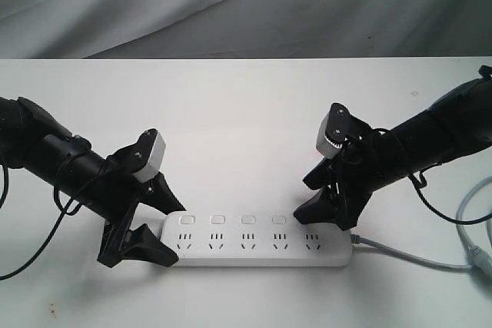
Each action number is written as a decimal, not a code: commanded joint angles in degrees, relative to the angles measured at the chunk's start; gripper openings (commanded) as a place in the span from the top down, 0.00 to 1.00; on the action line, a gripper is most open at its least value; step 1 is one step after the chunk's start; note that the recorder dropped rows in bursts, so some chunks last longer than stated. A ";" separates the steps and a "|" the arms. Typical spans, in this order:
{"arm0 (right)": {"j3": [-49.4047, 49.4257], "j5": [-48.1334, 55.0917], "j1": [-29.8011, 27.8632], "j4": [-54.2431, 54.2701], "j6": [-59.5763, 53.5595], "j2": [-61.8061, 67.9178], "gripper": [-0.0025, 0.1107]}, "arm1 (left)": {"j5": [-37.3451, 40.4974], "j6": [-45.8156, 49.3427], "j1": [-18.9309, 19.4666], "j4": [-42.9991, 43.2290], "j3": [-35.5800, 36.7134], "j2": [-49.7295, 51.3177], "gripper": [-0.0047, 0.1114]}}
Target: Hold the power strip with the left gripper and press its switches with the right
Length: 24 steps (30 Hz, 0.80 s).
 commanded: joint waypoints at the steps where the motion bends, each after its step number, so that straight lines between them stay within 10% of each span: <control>1: 0.14 -4.48 -1.52 -4.98 0.45 -0.59 0.40 | -0.07 0.29 -0.25 0.47 -0.25 -0.01 0.53; 24: 0.14 -2.43 -0.58 -4.53 -0.76 2.22 0.40 | -0.07 0.29 -0.25 0.47 -0.25 -0.01 0.53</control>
